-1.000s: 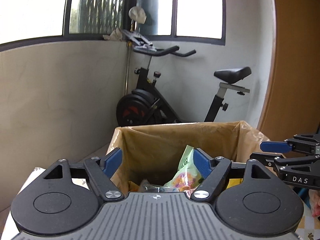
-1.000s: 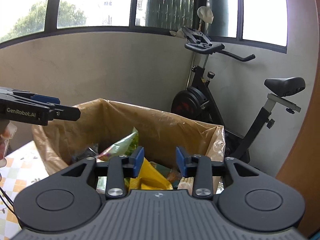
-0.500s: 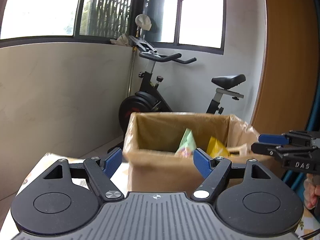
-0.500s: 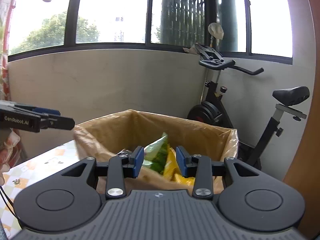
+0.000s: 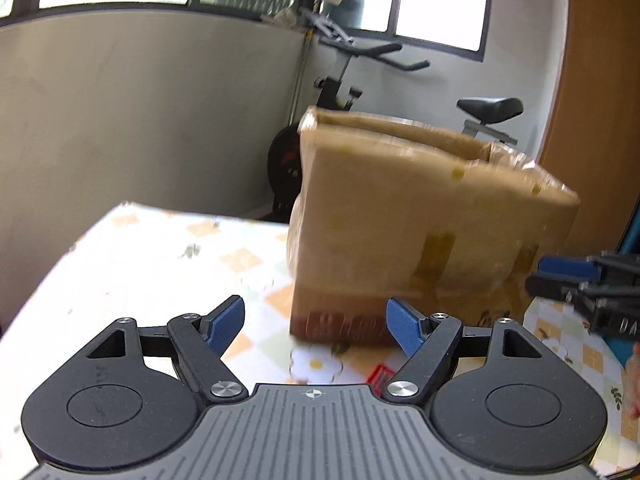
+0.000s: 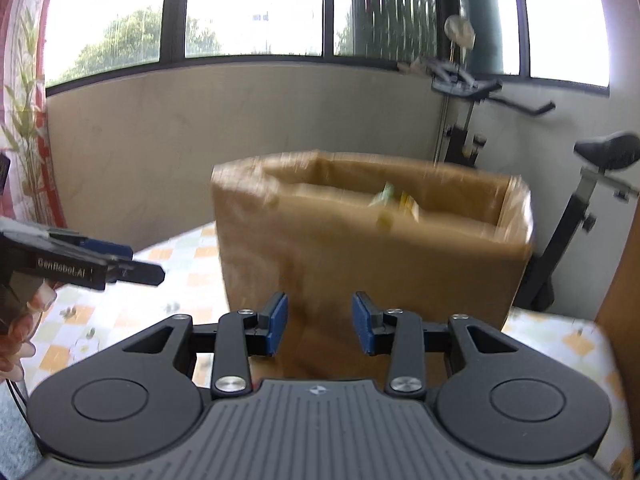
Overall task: Organize snacks
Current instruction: 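Move both tools down toward the red packet and gold snack bag, then grasp the gold snack bag with the right tool while the left tool approaches the red packet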
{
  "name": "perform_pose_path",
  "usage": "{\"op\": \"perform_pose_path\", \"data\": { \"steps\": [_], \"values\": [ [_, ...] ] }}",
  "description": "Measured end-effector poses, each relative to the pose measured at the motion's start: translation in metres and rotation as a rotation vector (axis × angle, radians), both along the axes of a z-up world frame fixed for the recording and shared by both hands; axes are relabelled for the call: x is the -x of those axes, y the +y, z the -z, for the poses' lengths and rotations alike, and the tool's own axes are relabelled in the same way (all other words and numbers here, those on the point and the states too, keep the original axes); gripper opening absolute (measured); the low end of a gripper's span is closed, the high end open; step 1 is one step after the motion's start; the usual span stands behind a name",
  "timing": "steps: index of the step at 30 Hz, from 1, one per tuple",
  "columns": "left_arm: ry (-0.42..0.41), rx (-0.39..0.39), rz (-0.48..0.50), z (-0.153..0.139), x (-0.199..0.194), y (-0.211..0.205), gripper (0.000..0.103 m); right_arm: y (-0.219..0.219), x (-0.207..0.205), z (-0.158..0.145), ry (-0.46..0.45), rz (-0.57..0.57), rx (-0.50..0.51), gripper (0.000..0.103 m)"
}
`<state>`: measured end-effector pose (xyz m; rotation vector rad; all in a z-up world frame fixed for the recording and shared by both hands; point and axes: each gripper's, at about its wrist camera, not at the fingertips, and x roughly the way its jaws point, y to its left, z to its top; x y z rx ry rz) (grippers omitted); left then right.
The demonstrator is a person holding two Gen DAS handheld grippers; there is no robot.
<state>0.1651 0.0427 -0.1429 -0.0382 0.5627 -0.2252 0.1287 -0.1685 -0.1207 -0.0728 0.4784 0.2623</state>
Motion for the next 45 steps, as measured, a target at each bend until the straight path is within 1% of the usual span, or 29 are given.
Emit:
{"op": "perform_pose_path", "data": {
  "steps": [6, 8, 10, 11, 12, 14, 16, 19, 21, 22, 24, 25, 26, 27, 29, 31, 33, 37, 40, 42, 45],
  "values": [
    [0.060, 0.007, -0.014, 0.023, 0.006, -0.001, 0.080, 0.007, 0.008, 0.040, 0.120, -0.008, -0.016, 0.039],
    [0.075, 0.005, -0.012, 0.031, 0.010, -0.003, 0.080, 0.010, 0.009, 0.051, 0.161, -0.019, -0.017, 0.043],
    [0.089, 0.007, -0.012, 0.036, 0.012, -0.004, 0.080, 0.012, 0.008, 0.062, 0.194, -0.037, -0.015, 0.051],
    [0.097, 0.009, -0.013, 0.039, 0.013, -0.005, 0.080, 0.014, 0.006, 0.067, 0.211, -0.050, -0.010, 0.053],
    [0.103, 0.010, -0.015, 0.042, 0.016, -0.005, 0.080, 0.017, 0.004, 0.072, 0.228, -0.066, -0.003, 0.057],
    [0.113, 0.011, -0.018, 0.048, 0.019, -0.005, 0.080, 0.022, 0.002, 0.084, 0.257, -0.100, 0.022, 0.059],
    [0.122, 0.011, -0.022, 0.050, 0.022, -0.005, 0.080, 0.028, 0.001, 0.095, 0.277, -0.132, 0.055, 0.068],
    [0.137, 0.011, -0.029, 0.055, 0.023, -0.005, 0.080, 0.036, -0.002, 0.110, 0.301, -0.161, 0.098, 0.073],
    [0.148, 0.009, -0.034, 0.057, 0.024, -0.004, 0.080, 0.037, -0.004, 0.120, 0.320, -0.165, 0.105, 0.075],
    [0.153, 0.008, -0.036, 0.059, 0.024, -0.003, 0.080, 0.036, -0.004, 0.121, 0.310, -0.162, 0.098, 0.076],
    [0.162, 0.007, -0.039, 0.062, 0.024, -0.003, 0.080, 0.034, -0.005, 0.122, 0.312, -0.166, 0.078, 0.077],
    [0.167, 0.006, -0.041, 0.063, 0.024, -0.003, 0.080, 0.033, -0.005, 0.121, 0.309, -0.174, 0.072, 0.075],
    [0.172, 0.006, -0.043, 0.064, 0.023, -0.004, 0.080, 0.033, -0.004, 0.121, 0.300, -0.183, 0.073, 0.066],
    [0.177, 0.005, -0.044, 0.066, 0.023, -0.004, 0.080, 0.033, -0.003, 0.120, 0.294, -0.187, 0.083, 0.059],
    [0.185, 0.005, -0.045, 0.068, 0.022, -0.004, 0.080, 0.030, -0.003, 0.118, 0.291, -0.199, 0.075, 0.058],
    [0.195, 0.010, -0.046, 0.071, 0.021, -0.004, 0.080, 0.025, -0.002, 0.117, 0.295, -0.182, 0.070, 0.057],
    [0.206, 0.016, -0.041, 0.073, 0.018, -0.005, 0.080, 0.018, 0.001, 0.113, 0.275, -0.138, 0.065, 0.057],
    [0.233, 0.009, -0.027, 0.078, 0.012, -0.011, 0.080, -0.009, 0.003, 0.111, 0.245, -0.034, 0.011, 0.057],
    [0.261, 0.019, -0.006, 0.081, 0.007, -0.019, 0.080, -0.028, 0.000, 0.113, 0.245, 0.047, -0.005, 0.057],
    [0.273, 0.019, 0.009, 0.083, 0.006, -0.026, 0.080, -0.033, 0.000, 0.114, 0.241, 0.064, -0.009, 0.057],
    [0.306, 0.028, 0.046, 0.088, 0.004, -0.038, 0.078, -0.034, 0.003, 0.118, 0.233, 0.061, -0.008, 0.057]
  ]
}}
